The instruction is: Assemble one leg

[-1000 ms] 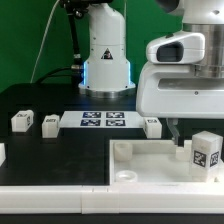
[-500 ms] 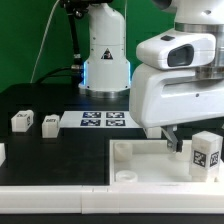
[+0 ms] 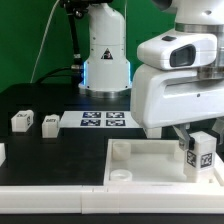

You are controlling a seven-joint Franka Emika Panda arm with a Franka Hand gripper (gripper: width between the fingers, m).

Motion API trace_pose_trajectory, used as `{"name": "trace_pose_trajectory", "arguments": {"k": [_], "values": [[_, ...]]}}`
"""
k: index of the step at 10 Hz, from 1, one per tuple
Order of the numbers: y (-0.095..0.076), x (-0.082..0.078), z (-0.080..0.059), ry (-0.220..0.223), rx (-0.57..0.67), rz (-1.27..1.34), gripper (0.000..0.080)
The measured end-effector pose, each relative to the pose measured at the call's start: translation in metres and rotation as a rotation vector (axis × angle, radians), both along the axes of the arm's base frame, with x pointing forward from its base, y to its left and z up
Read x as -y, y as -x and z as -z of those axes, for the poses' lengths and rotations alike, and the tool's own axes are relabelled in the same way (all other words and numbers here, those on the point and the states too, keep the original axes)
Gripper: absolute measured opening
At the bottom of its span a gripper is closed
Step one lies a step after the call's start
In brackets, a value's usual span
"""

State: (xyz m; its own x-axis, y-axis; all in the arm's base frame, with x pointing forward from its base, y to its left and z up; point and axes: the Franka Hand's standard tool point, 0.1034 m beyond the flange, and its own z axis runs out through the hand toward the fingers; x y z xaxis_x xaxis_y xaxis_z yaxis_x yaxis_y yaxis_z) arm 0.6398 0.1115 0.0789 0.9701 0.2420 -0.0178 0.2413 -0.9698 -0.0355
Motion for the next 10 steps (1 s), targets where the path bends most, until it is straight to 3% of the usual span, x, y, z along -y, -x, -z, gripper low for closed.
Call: {"name": "trace_pose_trajectory", "arguments": {"k": [10], "values": [[0.0013, -0.0103, 0.0005, 0.003, -0.026, 1.138, 0.0291]]}}
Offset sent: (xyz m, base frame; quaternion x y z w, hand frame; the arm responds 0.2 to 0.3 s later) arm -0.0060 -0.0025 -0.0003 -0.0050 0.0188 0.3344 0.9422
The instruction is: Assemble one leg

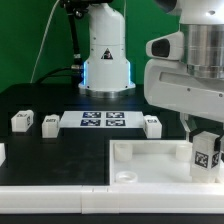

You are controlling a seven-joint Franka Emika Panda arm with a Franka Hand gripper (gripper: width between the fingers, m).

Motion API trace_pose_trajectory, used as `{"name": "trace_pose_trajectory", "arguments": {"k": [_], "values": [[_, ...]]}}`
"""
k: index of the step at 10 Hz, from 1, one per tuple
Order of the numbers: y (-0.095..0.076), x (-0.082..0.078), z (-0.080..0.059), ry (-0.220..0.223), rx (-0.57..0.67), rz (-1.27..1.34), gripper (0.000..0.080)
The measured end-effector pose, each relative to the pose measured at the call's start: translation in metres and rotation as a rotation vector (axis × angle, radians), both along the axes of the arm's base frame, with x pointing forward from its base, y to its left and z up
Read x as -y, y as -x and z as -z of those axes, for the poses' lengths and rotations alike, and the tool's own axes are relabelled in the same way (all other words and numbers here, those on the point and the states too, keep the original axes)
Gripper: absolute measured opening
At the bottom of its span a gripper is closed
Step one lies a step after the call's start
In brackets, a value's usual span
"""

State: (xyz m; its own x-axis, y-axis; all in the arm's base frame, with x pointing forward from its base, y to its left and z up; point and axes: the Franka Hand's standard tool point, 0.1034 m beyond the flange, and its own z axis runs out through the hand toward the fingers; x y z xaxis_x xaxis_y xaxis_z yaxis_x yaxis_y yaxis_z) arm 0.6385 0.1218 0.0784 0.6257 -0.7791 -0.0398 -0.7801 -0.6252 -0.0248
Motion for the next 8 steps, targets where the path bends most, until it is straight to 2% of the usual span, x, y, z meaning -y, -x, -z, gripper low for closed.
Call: {"name": "trace_pose_trajectory", "arguments": {"k": [4, 6, 8], "values": [[0.0001, -0.0002, 0.0004, -0.002, -0.006, 0.122, 0.0291], [0.0002, 0.0008, 0.0014, -0.006, -0.005, 0.059, 0.0605], [0.001, 0.0002, 0.0019, 0.0, 0.0, -0.213, 0.0636]]}}
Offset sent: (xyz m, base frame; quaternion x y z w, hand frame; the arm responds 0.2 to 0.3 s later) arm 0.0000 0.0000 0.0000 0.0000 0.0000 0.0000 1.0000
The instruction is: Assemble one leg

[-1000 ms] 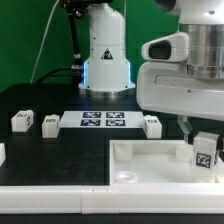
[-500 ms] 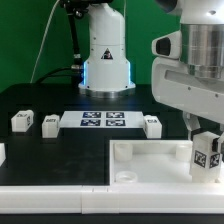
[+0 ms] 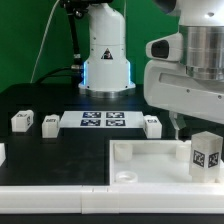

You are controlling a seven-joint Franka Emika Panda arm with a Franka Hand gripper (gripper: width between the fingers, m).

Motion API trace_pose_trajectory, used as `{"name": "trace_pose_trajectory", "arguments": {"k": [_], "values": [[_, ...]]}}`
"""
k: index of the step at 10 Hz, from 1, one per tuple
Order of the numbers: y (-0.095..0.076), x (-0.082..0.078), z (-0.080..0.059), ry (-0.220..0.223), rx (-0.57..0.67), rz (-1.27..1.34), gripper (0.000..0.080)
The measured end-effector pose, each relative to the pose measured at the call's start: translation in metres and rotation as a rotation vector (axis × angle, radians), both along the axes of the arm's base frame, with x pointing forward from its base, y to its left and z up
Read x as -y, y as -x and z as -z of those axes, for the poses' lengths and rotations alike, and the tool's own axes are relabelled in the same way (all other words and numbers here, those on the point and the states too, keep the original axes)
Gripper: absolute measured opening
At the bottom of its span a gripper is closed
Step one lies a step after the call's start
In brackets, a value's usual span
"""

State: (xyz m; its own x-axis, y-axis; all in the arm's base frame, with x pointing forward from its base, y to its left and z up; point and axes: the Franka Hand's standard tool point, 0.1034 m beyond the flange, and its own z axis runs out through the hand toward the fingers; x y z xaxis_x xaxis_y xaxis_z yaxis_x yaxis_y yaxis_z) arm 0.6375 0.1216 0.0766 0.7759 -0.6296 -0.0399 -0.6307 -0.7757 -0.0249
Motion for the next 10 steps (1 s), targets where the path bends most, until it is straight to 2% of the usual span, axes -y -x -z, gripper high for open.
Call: {"name": "trace_pose_trajectory", "arguments": {"k": [10], "values": [[-0.0012, -0.0003, -0.0004, -0.01, 0.041, -0.819, 0.0649]]}}
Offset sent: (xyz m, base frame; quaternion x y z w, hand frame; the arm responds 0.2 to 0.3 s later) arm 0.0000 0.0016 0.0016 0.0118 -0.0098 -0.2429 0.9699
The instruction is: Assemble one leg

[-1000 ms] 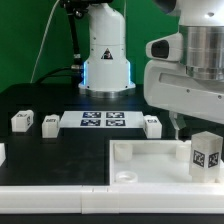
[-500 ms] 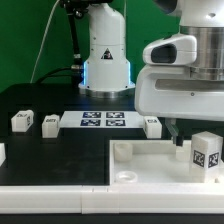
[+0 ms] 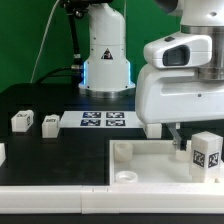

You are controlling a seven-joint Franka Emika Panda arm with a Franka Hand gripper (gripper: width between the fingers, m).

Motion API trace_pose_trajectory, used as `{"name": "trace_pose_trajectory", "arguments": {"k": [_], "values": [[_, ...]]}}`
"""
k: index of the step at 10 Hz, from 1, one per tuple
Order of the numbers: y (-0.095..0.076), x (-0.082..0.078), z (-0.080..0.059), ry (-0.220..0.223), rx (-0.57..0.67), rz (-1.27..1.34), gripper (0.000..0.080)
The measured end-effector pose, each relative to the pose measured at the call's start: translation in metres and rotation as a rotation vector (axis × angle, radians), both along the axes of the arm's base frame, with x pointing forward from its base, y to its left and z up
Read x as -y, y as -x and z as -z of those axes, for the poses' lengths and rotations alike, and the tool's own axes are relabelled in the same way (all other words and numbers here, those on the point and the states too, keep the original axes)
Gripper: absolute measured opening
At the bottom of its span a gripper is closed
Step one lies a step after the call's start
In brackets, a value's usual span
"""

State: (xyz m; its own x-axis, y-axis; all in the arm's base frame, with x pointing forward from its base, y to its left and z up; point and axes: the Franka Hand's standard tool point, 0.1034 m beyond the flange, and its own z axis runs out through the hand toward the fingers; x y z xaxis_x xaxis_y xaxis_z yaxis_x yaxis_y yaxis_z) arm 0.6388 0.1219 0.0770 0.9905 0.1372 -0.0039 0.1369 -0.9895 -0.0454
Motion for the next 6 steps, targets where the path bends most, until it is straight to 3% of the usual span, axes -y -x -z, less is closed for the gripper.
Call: {"name": "trace_pose_trajectory", "arguments": {"k": [3, 4, 5, 6], "values": [[-0.0015, 0.0011, -0.0011, -0.002, 0.014, -0.253, 0.0649], [-0.0015, 0.0014, -0.0011, -0.002, 0.014, -0.251, 0.0522], [-0.0015, 0.0012, -0.0011, -0.003, 0.013, -0.241, 0.0522], [-0.0015, 0.0013, -0.0011, -0.003, 0.012, -0.22, 0.0385]]}}
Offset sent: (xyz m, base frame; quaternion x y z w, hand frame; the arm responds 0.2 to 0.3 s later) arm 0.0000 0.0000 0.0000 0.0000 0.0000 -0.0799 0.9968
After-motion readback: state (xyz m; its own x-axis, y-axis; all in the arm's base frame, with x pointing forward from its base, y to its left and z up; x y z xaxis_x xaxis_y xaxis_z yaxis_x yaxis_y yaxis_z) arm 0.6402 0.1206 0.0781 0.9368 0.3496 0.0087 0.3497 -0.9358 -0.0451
